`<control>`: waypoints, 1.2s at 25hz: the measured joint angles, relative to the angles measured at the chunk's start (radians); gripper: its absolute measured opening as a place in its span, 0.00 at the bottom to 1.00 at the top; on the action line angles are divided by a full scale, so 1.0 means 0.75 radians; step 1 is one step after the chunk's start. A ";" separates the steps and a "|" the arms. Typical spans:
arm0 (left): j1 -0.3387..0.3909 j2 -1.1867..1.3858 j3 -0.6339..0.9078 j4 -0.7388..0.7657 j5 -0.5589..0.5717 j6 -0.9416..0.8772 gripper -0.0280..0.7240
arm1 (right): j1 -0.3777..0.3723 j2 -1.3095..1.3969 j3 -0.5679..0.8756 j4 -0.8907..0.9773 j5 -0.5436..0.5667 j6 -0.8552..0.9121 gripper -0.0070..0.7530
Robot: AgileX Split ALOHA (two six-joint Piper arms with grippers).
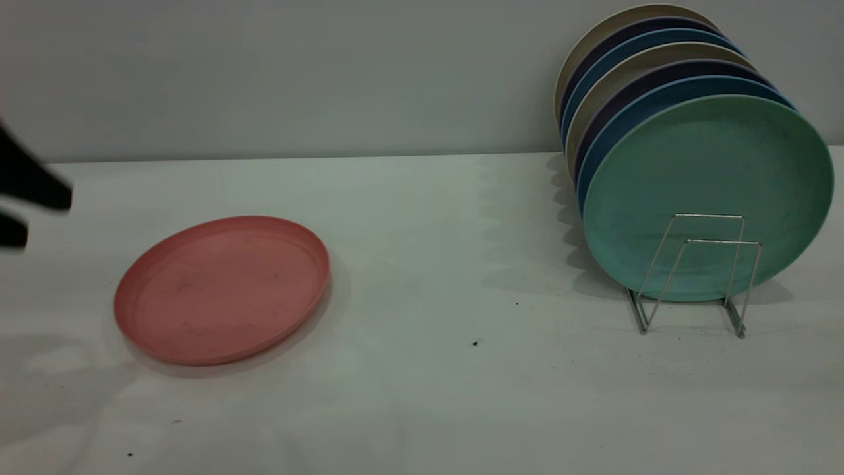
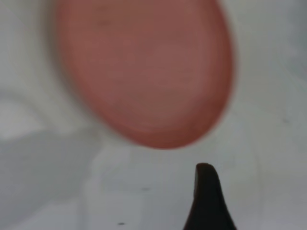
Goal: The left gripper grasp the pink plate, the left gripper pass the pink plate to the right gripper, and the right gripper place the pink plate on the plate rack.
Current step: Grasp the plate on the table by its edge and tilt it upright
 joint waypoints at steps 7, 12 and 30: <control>0.049 0.376 -0.007 -0.253 -0.054 0.217 0.76 | 0.000 0.000 0.000 0.000 0.000 -0.002 0.55; 0.049 0.526 -0.013 -0.513 -0.074 0.439 0.76 | 0.000 0.000 0.000 0.000 0.000 -0.002 0.55; -0.053 0.800 -0.129 -0.876 -0.006 0.714 0.61 | 0.000 0.000 0.000 0.000 -0.003 0.000 0.55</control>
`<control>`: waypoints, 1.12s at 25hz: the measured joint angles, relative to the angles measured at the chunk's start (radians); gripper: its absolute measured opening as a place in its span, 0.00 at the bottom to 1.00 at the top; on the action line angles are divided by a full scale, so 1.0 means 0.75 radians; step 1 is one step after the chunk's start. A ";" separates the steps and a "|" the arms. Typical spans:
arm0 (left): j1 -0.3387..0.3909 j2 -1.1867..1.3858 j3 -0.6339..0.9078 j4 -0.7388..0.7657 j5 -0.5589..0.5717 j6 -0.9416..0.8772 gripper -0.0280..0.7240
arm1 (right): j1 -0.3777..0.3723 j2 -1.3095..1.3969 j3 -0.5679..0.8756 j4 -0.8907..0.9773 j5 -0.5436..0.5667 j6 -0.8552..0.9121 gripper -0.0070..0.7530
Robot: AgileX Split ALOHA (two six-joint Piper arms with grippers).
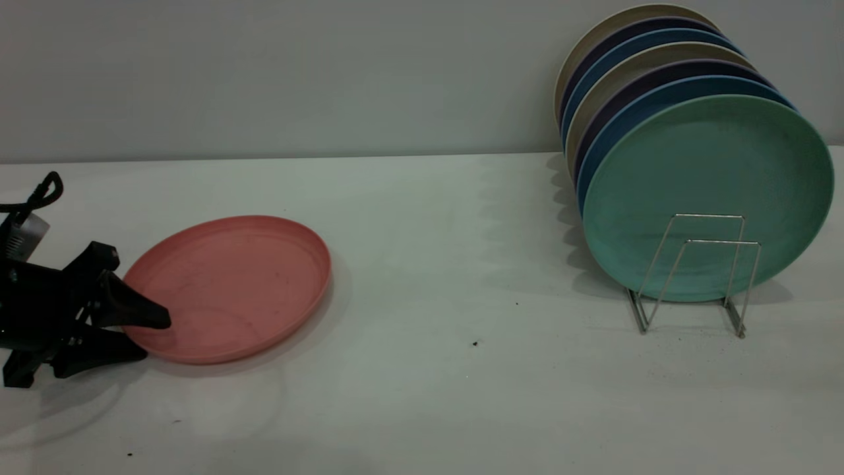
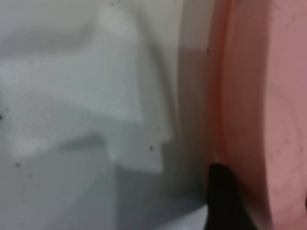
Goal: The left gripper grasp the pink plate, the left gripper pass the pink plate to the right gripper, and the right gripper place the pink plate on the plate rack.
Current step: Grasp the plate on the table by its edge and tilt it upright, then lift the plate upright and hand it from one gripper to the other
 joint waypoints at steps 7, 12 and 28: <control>0.000 0.012 -0.001 0.012 -0.041 -0.019 0.08 | 0.000 0.000 0.000 0.156 0.000 0.000 0.55; -0.006 -0.072 -0.001 0.047 -0.116 0.046 0.06 | 0.000 0.030 0.022 0.421 -0.073 -0.091 0.55; -0.341 -0.422 0.001 0.215 -0.116 0.091 0.06 | 0.000 1.066 0.172 1.817 -0.384 -1.560 0.55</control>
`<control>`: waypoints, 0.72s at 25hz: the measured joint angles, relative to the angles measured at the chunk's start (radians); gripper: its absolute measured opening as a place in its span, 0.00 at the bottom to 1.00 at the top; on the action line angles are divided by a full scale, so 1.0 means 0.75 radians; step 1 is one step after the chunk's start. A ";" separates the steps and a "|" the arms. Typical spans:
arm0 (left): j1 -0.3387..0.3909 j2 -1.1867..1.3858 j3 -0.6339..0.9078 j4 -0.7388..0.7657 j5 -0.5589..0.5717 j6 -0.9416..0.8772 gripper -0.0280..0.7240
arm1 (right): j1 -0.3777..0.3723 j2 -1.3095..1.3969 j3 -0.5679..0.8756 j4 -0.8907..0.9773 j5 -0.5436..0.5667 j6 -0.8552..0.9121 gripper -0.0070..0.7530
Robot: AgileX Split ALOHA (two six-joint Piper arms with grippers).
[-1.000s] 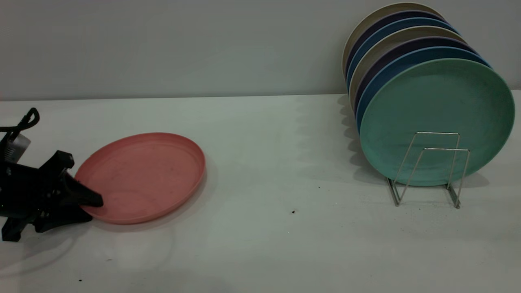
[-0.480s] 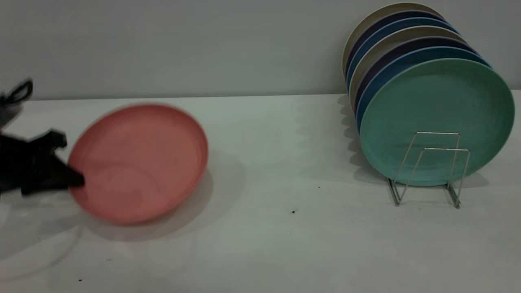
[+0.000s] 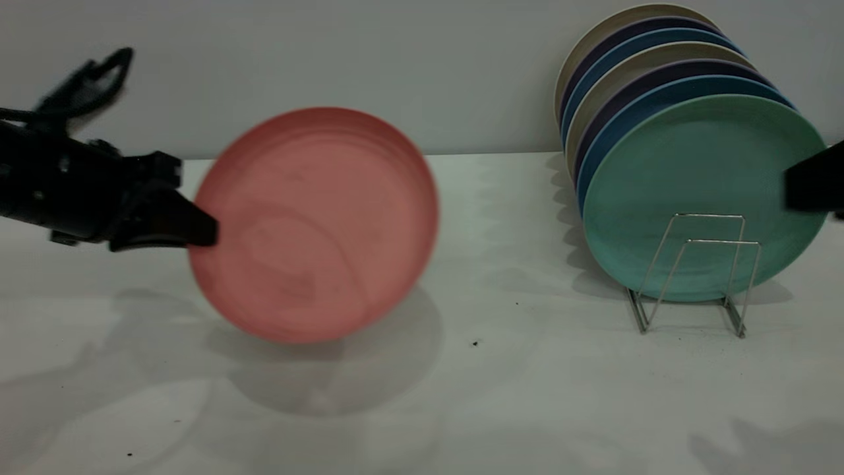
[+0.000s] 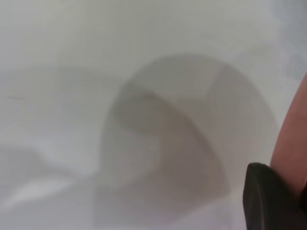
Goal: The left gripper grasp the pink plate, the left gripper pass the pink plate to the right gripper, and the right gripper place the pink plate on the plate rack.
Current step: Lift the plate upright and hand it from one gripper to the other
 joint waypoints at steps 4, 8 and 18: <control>-0.068 0.000 0.000 0.054 0.069 -0.074 0.05 | 0.000 0.285 -0.056 0.108 0.136 -0.187 0.55; -0.151 0.000 0.000 0.057 0.072 -0.088 0.05 | 0.000 0.507 -0.137 0.118 0.309 -0.254 0.55; -0.342 0.000 0.000 -0.029 0.057 -0.119 0.05 | 0.000 0.671 -0.221 0.124 0.503 -0.280 0.55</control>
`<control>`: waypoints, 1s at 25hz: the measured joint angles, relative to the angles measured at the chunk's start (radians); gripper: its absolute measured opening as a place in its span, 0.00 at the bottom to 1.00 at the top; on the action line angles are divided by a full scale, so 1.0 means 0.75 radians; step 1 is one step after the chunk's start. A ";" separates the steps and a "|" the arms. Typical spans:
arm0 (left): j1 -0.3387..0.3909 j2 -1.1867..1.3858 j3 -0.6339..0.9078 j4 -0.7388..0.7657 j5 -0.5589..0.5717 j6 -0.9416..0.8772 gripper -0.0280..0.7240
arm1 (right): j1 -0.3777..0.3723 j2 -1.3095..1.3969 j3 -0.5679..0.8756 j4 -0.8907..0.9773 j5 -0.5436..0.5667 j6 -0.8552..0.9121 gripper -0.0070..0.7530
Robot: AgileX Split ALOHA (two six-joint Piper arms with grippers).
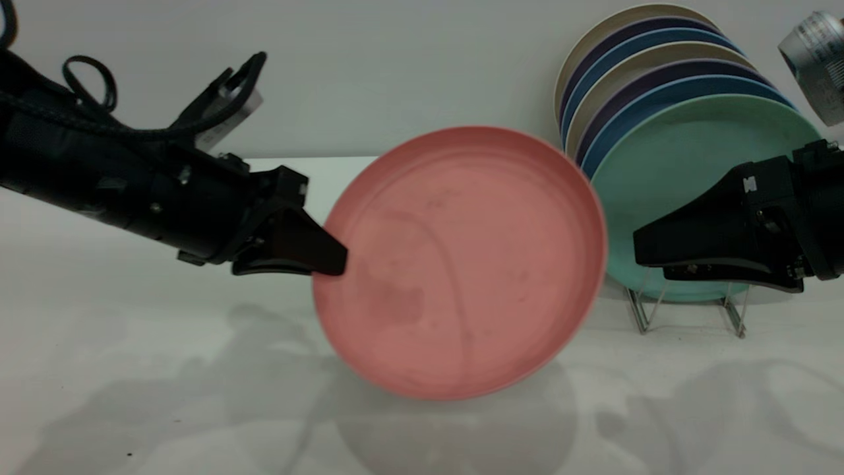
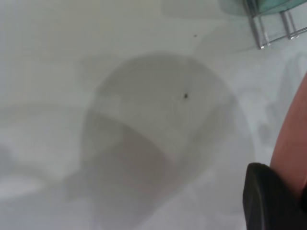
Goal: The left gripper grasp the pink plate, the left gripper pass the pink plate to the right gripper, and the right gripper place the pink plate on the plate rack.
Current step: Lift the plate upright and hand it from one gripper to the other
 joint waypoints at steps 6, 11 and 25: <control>-0.085 0.000 0.000 -0.077 -0.061 0.000 0.05 | 0.000 0.000 0.000 -0.001 0.028 -0.004 0.55; -0.106 0.000 0.004 -0.094 -0.094 0.000 0.05 | 0.000 0.000 0.000 -0.001 0.028 -0.004 0.55; -0.106 0.000 0.008 -0.140 -0.101 -0.004 0.05 | 0.000 0.000 0.000 0.003 0.089 -0.004 0.55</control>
